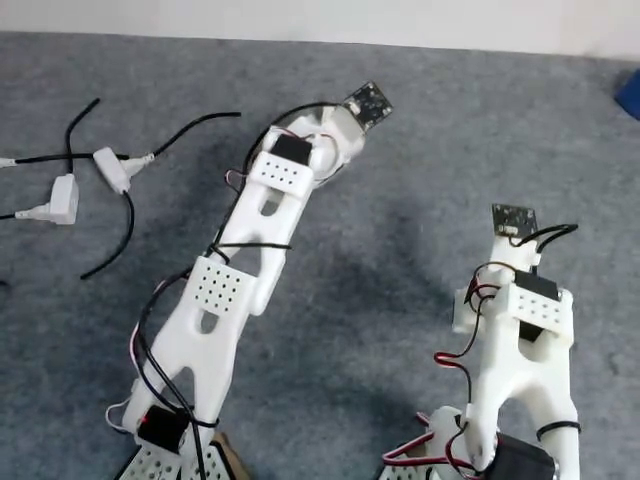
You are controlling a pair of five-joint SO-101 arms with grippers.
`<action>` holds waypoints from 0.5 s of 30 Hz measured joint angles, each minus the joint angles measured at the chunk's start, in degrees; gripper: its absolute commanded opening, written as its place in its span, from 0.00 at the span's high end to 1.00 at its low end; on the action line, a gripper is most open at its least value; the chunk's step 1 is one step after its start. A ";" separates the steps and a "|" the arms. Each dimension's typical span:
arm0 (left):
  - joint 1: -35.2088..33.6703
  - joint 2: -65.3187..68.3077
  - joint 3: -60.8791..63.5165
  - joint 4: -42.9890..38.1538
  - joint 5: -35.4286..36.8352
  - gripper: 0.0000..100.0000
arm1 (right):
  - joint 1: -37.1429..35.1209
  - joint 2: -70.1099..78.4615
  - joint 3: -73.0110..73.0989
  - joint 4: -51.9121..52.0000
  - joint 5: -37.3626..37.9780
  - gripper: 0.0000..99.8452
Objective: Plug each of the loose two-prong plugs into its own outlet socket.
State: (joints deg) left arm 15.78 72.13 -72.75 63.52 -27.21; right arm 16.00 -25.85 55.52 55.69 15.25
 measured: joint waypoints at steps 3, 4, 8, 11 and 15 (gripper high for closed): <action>2.64 0.18 -7.47 12.84 0.00 0.99 | 0.00 0.00 0.00 0.00 0.00 0.68; 3.78 0.53 -10.90 17.76 0.00 0.99 | 0.00 0.00 0.00 0.00 0.00 0.68; 8.88 -0.44 -17.76 35.08 0.97 0.99 | 0.00 0.00 0.00 0.00 0.00 0.68; 8.88 -3.69 -11.87 37.36 5.01 0.99 | 0.00 0.00 0.00 0.00 0.00 0.68; 8.18 -11.87 2.81 37.80 6.24 0.99 | 0.00 0.00 0.00 0.00 2.11 0.68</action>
State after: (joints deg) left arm 23.96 60.26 -69.93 101.32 -20.97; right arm 16.00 -25.85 55.52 55.69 17.36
